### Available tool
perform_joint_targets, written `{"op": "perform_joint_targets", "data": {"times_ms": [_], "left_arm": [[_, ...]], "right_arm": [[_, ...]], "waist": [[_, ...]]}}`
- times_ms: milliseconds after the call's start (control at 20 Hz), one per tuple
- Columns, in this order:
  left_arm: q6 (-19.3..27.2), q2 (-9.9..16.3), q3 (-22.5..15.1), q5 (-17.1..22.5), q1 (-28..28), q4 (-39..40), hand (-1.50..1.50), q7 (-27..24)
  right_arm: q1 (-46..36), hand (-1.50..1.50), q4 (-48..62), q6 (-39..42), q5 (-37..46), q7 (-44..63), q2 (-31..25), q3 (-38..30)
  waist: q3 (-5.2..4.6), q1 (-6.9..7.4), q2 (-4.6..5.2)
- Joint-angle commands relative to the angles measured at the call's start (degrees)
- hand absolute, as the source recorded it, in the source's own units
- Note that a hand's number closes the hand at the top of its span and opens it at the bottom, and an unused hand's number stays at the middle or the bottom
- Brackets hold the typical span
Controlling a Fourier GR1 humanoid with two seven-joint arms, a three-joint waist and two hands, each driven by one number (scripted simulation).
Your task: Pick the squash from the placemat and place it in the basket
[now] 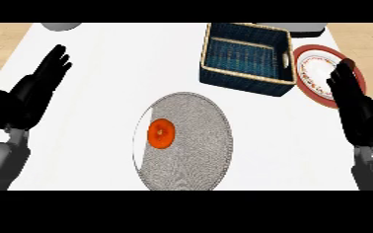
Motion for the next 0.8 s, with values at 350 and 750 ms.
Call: {"op": "perform_joint_targets", "data": {"times_ms": [350, 750], "left_arm": [[1.6, -8.5, -9.4, -0.6, 11.7, 7.5, 0.0, 8.2], [5.8, -10.0, -10.3, -3.1, 11.9, 8.3, 0.0, 9.6]], "right_arm": [[-21.6, 1.5, -5.0, -8.8, 14.9, -2.6, 19.3, 22.2], [-31.9, -1.5, 13.1, -32.3, 31.0, 12.8, 28.3, 36.8]], "waist": [[1.25, 8.31, 1.73], [1.22, 5.59, 0.56]]}}
